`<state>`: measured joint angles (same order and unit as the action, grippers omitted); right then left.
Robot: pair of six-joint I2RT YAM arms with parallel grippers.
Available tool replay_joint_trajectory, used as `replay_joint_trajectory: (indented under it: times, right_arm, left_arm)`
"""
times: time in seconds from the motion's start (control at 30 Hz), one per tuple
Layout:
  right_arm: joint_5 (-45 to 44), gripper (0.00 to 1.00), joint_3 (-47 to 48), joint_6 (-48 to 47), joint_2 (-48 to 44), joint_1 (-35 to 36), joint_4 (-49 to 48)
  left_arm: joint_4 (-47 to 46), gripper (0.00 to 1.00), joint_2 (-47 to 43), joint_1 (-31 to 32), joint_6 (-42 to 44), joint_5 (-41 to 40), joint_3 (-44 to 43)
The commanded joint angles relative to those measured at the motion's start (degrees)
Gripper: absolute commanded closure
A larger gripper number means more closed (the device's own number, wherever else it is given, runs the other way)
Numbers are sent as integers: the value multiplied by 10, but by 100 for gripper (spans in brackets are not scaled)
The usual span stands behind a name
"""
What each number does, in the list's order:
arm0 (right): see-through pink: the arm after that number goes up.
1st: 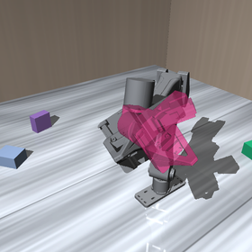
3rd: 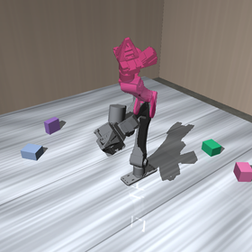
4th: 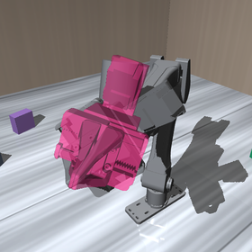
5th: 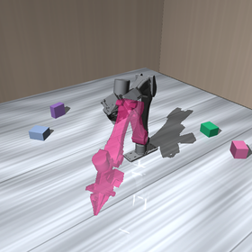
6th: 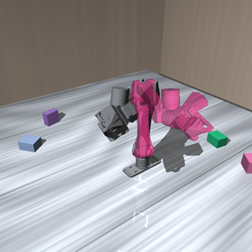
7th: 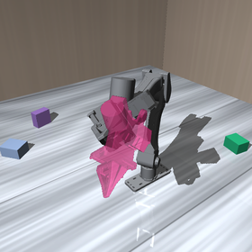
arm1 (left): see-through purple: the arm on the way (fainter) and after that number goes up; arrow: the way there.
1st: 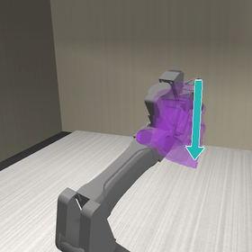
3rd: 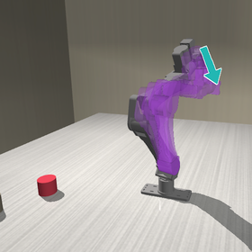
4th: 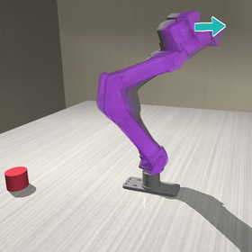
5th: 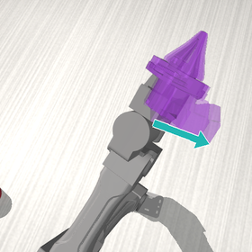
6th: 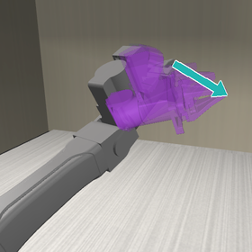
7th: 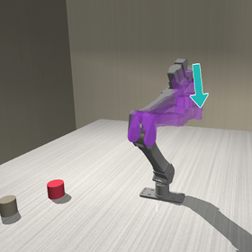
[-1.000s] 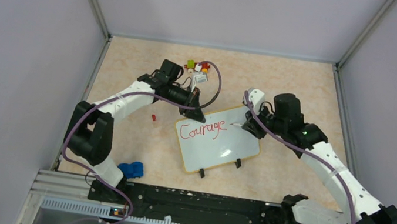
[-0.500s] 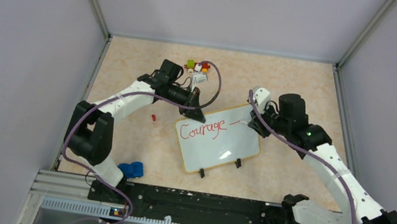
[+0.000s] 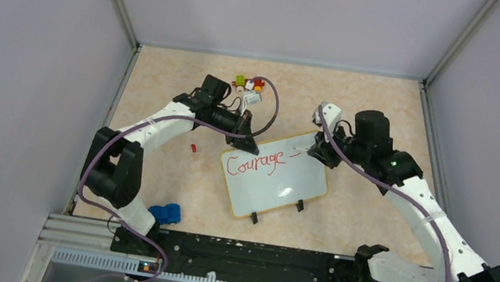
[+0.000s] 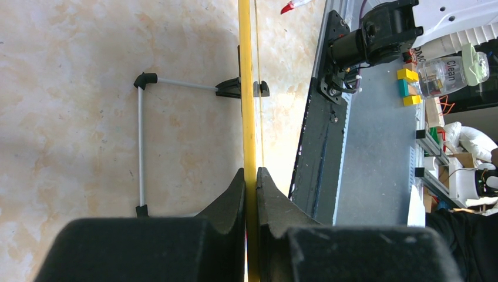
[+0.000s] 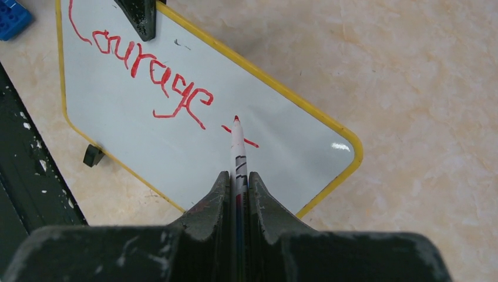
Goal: Write a sentence on the whiteboard
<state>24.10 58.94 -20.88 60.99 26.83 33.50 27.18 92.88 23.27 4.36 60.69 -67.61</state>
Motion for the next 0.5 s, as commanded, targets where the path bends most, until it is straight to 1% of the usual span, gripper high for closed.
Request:
replay_joint_trajectory:
  times: [0.0,0.2,0.47]
  right_arm:
    - [-1,100,14,8,16,-5,-34]
    - [-21,100,5,11,28,-5,-51]
    - [-27,100,-28,-4,26,-5,-41]
  left_arm:
    - [11,100,19,11,33,-15,17]
    - [9,100,20,11,32,-18,19]
    - [8,100,23,11,31,-18,18]
